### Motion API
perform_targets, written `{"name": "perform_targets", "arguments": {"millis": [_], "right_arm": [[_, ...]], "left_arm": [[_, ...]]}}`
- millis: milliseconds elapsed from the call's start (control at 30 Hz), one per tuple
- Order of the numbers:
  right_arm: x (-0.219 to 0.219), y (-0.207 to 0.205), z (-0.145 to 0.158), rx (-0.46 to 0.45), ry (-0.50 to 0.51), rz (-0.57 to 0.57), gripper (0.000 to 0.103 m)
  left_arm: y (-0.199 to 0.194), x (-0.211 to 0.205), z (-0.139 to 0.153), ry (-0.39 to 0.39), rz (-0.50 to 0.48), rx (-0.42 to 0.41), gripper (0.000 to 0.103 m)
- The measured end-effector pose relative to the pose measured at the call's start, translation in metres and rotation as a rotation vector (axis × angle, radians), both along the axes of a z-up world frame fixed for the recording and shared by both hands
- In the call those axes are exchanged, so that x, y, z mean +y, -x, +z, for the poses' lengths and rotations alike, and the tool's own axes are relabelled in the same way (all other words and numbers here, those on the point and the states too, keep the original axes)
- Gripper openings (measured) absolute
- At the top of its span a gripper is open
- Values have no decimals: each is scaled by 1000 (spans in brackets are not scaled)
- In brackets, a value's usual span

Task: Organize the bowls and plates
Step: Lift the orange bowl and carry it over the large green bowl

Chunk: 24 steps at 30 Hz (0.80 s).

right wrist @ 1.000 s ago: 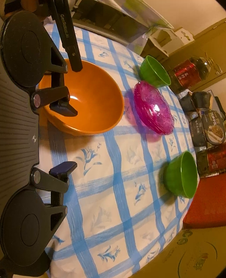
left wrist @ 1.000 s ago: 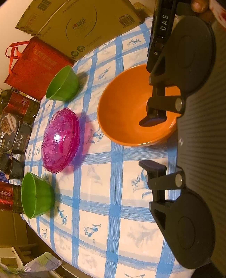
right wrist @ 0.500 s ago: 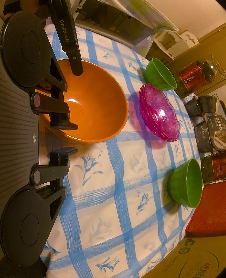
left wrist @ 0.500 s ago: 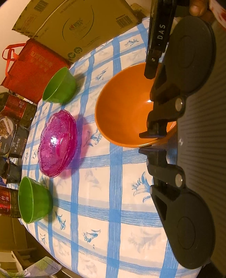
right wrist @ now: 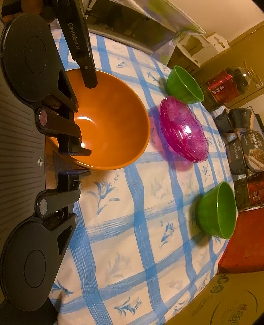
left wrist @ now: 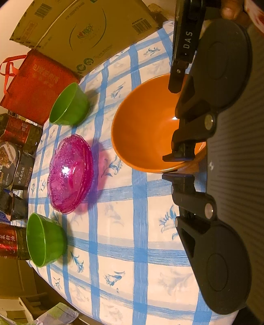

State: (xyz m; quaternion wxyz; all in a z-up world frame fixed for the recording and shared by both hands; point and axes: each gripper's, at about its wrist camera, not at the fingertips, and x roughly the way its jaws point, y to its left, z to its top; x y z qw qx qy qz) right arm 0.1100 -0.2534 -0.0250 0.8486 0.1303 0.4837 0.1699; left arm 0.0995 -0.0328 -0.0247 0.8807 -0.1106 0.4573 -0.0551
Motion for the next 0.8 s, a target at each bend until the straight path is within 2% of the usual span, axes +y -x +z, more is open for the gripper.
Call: {"name": "perform_targets", "arguments": {"millis": [400,800], "right_arm": [[-25,-19,20,-23,7,-43,14],[-65,-77,62,-87,-5,-100,14]], "left_arm": [[-31,-25,20,5,-52,-18,9],[-105,-67,64,-4,-111,-94,9]]}}
